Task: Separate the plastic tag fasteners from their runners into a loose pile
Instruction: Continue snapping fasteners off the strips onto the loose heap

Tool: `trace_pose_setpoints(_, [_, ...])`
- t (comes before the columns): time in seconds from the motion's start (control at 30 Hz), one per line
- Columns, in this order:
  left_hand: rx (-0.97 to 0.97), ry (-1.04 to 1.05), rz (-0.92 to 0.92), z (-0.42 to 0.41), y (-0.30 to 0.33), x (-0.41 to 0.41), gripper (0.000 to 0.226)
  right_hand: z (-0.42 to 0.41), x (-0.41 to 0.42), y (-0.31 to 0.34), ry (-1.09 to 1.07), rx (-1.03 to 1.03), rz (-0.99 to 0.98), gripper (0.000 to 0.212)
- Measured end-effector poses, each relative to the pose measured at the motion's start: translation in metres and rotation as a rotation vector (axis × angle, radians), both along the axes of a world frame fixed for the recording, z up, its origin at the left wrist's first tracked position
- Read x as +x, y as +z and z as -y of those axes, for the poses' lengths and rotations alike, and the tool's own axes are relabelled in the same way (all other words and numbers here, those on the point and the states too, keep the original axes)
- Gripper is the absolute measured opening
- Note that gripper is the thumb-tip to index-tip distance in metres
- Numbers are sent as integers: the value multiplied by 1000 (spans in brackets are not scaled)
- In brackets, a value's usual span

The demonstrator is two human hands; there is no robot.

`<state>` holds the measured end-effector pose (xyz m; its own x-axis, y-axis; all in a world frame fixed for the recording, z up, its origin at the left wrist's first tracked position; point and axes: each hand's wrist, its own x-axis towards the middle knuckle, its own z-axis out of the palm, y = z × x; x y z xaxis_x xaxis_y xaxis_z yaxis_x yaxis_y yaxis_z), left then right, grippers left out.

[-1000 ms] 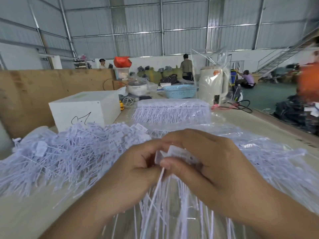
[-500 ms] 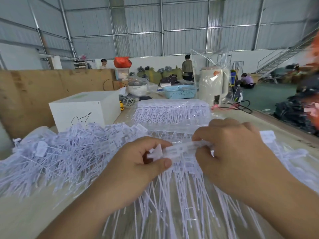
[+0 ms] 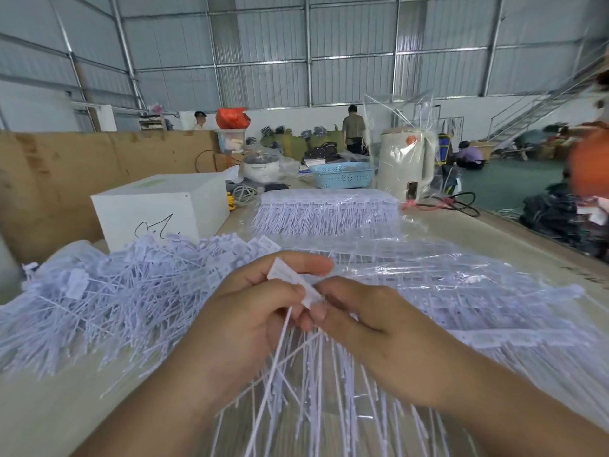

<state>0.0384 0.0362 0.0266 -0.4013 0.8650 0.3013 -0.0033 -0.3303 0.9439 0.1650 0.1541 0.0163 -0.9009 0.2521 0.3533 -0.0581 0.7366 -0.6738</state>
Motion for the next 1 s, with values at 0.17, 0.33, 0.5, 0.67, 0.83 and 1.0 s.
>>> trace_pose_setpoints(0.17, [-69,91,-112,5,7,-14,21,-13,1,-1,-3,-159,-68,33])
trace_pose_setpoints(0.33, [-195,164,-394,10,10,-21,21,-17,5,-3,10,-100,-64,26])
trace_pose_setpoints(0.5, [-314,84,-477,13,9,-20,12,-15,7,-5,142,-244,99,19])
trace_pose_setpoints(0.67, [-447,-77,-544,11,4,-14,19,-11,7,-4,166,-157,129,29])
trace_pose_setpoints(0.83, [-326,-88,-293,4,-2,-12,15,-9,9,-4,110,-230,-41,32])
trace_pose_setpoints(1.0, [-65,-16,46,-7,-10,6,17,4,1,-8,-43,-204,-286,34])
